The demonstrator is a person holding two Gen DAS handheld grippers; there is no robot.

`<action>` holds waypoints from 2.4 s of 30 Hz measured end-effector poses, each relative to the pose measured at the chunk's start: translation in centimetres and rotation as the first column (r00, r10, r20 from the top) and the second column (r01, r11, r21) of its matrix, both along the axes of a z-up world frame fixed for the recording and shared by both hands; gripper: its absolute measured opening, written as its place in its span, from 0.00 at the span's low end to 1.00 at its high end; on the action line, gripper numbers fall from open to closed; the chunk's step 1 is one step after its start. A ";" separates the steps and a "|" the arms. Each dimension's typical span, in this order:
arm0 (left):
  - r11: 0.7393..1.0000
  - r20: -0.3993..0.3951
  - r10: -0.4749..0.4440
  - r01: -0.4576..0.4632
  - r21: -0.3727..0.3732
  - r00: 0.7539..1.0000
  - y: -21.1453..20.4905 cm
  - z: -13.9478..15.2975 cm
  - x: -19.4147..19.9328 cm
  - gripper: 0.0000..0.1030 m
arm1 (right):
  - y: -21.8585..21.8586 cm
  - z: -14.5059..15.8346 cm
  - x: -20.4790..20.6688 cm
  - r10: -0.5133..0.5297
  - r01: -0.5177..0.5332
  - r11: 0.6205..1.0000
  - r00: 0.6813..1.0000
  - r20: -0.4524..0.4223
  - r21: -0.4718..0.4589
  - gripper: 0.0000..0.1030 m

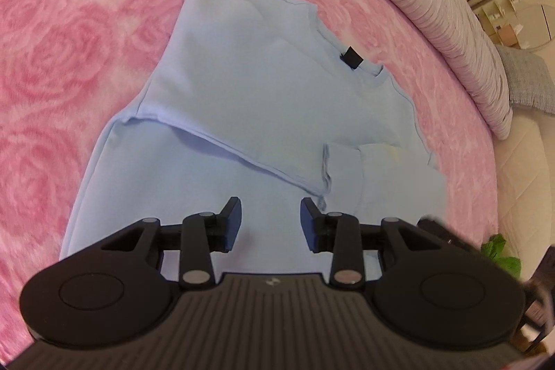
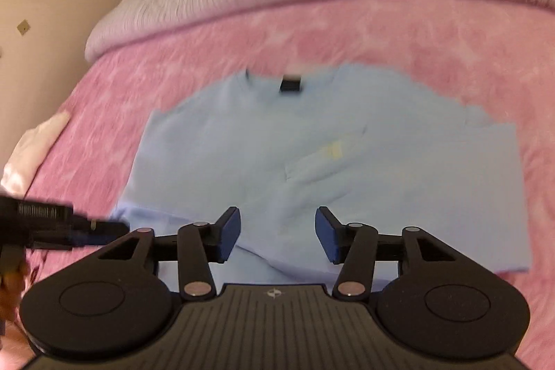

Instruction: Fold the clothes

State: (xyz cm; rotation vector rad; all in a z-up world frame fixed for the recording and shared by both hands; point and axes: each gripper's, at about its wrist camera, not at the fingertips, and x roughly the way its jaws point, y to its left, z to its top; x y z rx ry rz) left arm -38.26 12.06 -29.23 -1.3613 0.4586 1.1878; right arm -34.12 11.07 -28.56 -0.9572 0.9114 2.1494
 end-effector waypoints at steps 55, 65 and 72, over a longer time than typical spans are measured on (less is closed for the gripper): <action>0.931 -0.279 -0.230 0.294 0.218 0.933 7.7 -2.1 -0.1 0.10 | 6.6 -4.4 2.4 -0.214 0.212 0.977 0.955 0.206 0.032 0.55; 0.936 -0.323 -0.280 0.331 0.117 0.904 2.2 -1.5 -3.9 0.09 | 2.3 -3.1 3.8 -0.213 0.196 0.977 0.919 0.330 0.085 0.49; 0.890 -0.238 -0.427 0.452 0.060 0.872 -3.1 -3.0 -1.1 0.09 | -6.7 -5.8 6.4 -0.127 0.157 0.987 0.883 0.453 -0.031 0.46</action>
